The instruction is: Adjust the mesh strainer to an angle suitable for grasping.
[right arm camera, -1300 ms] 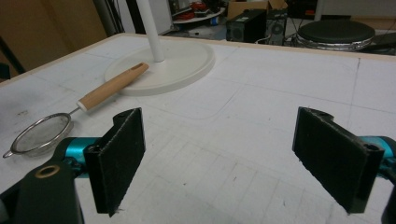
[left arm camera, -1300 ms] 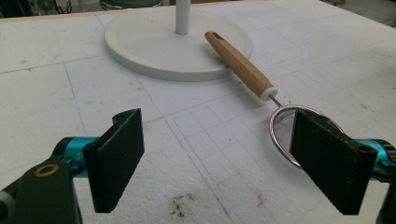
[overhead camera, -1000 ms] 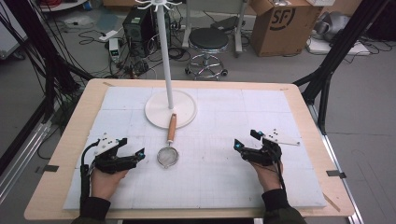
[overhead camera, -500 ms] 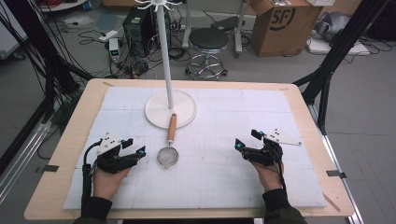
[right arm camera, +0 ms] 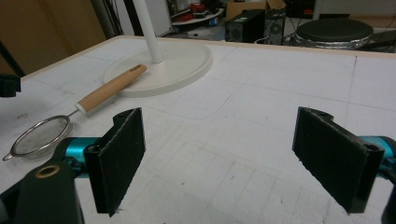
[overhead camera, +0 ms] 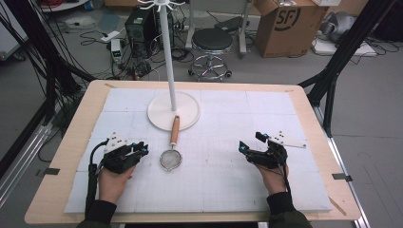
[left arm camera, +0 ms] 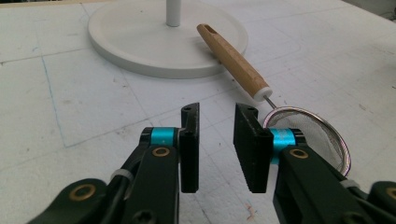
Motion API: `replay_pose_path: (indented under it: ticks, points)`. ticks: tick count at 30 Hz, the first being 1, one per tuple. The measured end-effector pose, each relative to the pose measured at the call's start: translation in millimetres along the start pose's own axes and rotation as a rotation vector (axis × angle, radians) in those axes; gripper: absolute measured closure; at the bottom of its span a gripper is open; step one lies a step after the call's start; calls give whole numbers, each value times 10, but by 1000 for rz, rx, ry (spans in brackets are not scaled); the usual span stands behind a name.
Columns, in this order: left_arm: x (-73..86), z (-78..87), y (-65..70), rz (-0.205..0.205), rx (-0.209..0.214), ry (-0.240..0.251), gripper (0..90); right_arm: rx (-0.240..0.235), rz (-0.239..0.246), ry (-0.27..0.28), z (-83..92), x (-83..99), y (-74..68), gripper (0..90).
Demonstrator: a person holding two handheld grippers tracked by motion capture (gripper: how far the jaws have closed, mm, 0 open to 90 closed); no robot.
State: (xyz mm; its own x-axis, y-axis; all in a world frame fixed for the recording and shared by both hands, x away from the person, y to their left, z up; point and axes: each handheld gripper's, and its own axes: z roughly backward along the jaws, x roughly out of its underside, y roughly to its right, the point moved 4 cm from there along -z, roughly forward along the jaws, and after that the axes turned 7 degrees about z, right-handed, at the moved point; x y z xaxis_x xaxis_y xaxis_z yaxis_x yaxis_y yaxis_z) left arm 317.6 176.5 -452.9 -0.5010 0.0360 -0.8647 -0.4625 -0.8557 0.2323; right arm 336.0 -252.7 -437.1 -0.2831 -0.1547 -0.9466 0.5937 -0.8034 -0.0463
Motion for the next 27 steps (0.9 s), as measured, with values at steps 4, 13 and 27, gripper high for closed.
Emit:
replay_pose_path:
  ticks: [4, 13, 27]
  points:
    - [-16, -11, -31, 7, -10, 2, 838, -2, 0, -2, -12, 5, 1, 162]
    - [-84, -85, -18, -3, 10, -20, 897, -5, -5, -4, -11, 13, 8, 162]
    - [-83, -373, -173, 49, -1, -52, 899, -6, -13, -8, -27, 26, 23, 162]
